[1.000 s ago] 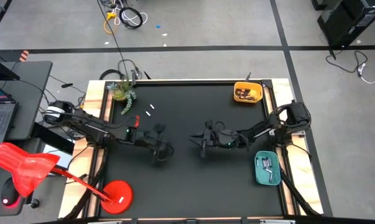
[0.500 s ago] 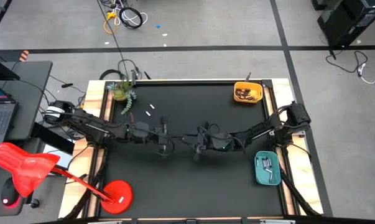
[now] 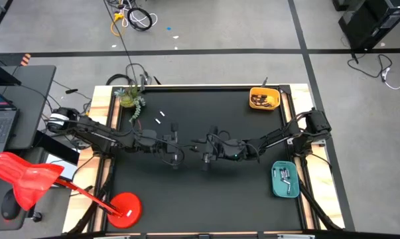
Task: Sort batteries
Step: Put the silver battery into the green bin
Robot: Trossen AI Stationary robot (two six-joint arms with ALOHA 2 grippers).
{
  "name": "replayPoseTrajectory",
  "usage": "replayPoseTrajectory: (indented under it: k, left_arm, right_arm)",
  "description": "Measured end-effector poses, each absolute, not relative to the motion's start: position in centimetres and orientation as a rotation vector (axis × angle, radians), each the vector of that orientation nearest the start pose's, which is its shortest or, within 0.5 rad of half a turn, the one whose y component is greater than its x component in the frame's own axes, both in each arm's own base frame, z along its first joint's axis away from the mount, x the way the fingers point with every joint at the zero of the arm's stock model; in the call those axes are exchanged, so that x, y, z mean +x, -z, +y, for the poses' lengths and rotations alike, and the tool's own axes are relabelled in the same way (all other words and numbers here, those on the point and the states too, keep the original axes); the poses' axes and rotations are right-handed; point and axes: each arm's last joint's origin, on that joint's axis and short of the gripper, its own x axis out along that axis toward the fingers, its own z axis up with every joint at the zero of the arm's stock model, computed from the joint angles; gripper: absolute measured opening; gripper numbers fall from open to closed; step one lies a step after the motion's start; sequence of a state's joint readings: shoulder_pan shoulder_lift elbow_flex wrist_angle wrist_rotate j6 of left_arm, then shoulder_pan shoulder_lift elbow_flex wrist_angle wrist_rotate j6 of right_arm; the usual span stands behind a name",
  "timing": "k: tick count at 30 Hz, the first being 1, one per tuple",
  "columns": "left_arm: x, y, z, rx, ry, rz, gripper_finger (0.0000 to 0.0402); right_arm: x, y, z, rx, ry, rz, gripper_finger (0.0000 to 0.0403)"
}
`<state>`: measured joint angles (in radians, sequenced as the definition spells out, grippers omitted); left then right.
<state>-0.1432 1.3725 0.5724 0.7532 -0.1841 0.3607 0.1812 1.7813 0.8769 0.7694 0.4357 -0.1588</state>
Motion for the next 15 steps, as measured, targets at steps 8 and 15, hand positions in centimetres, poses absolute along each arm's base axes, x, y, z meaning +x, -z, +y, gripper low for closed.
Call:
replayPoseTrajectory:
  k: [8,15]
  left_arm:
    - [27.57,-22.33,-3.39,0.364,-0.048,0.065,0.0]
    - [27.57,-22.27,-3.35,0.357,-0.057,0.08,0.0]
  right_arm:
    - [36.38,-19.64,5.44,-0.192,0.231,0.123,0.0154]
    - [36.39,-19.74,5.47,-0.214,0.227,0.115,0.009]
